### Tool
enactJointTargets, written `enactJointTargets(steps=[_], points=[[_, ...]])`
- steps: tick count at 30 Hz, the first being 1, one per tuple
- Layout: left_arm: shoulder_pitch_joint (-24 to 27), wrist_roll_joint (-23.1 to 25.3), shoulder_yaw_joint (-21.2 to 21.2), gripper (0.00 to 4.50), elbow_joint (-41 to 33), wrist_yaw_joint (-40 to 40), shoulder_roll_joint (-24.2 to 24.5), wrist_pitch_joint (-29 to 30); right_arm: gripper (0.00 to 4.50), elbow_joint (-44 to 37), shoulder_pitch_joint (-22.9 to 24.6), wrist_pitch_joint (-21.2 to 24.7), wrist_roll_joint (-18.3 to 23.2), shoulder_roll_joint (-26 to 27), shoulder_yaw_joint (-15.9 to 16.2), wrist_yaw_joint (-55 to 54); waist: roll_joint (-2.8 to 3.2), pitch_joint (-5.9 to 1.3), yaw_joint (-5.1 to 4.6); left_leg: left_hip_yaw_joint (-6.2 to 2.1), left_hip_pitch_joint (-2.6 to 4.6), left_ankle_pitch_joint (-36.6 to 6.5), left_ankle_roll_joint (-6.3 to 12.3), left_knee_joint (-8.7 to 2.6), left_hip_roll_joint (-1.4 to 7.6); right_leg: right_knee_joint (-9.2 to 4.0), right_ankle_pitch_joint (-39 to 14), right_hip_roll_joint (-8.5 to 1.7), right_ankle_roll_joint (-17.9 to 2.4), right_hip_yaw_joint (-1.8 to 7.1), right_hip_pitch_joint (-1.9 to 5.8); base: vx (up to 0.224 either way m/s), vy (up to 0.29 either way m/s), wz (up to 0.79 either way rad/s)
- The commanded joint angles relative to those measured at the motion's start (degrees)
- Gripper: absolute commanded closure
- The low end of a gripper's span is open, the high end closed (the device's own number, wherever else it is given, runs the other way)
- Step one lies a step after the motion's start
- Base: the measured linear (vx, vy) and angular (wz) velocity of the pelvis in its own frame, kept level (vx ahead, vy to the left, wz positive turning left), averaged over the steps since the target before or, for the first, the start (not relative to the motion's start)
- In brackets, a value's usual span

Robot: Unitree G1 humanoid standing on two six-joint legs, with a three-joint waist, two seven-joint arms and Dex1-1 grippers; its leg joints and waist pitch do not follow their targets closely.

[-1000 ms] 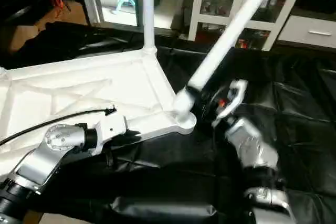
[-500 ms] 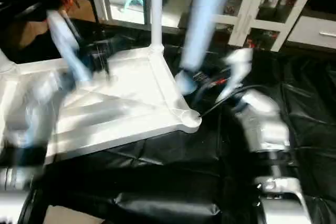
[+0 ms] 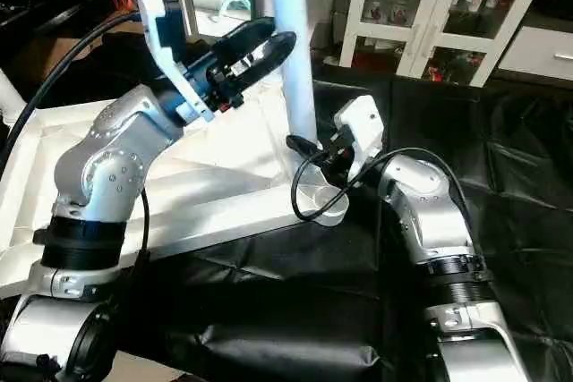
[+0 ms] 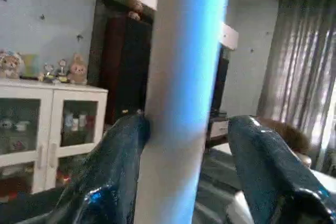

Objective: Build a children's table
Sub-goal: Insert table leg to table base

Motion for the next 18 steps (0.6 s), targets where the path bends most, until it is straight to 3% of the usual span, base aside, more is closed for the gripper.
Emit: enactJointTargets(steps=[1, 4, 6, 9, 10, 18], points=[[-1.2, -2.5, 0.2, 1.35, -1.2, 0.2, -0.4, 1.8, 2.65, -1.9, -1.7, -1.4, -1.6, -0.7, 1.8, 1.2, -0.24, -4.49, 0.18, -1.13, 1.14, 10.9, 7.86, -2.56, 2.58, -2.34, 30.8, -4.12, -17.9, 2.45, 4.05, 0.000, 0.000, 0.00], [-1.3, -3.0, 0.5, 1.02, -1.6, 0.1, -0.3, 3.0, 2.65, -1.9, -1.9, -2.5, -3.2, -1.6, 2.9, 1.9, -0.22, -4.51, 0.20, -1.10, 1.06, 11.3, 8.43, -2.44, 2.49, -2.26, 31.5, -4.05, -17.8, 2.45, 4.10, 0.000, 0.000, 0.00], [-1.4, -2.3, 0.7, 0.96, -1.4, 0.8, -0.2, 3.1, 2.65, -2.0, -1.9, -3.1, -4.1, -1.9, 3.3, 1.8, -0.51, -4.57, 0.15, -1.06, 1.06, 11.5, 8.65, -2.40, 2.51, -2.22, 32.1, -3.99, -17.6, 2.47, 4.18, 0.000, 0.000, 0.00], [-1.7, -1.0, 1.3, 0.95, -0.2, 2.0, 0.2, 2.8, 2.65, -1.4, -2.1, -4.3, -5.0, -1.9, 3.3, 0.8, -0.41, -4.64, 0.28, -1.15, 1.00, 12.4, 8.96, -2.32, 2.51, -2.04, 32.7, -4.01, -17.3, 2.41, 4.14, 0.000, 0.000, 0.00], [-1.8, -0.9, 1.4, 1.26, 0.0, 2.2, 0.3, 2.8, 2.65, -1.3, -2.2, -4.4, -5.1, -1.9, 3.2, 0.6, -0.38, -4.64, 0.30, -1.14, 1.05, 12.4, 9.05, -2.29, 2.52, -2.06, 32.7, -4.03, -17.3, 2.45, 4.09, 0.000, 0.000, 0.00], [-3.1, -0.4, 4.6, 1.80, 3.1, 6.9, 1.6, 1.6, 2.65, 0.1, -2.9, -5.8, -4.7, -1.1, 2.5, -0.8, -0.40, -4.73, 0.36, -1.14, 1.09, 12.9, 9.15, -2.21, 2.51, -1.91, 32.5, -3.94, -17.4, 2.41, 4.05, 0.000, 0.000, 0.00]])
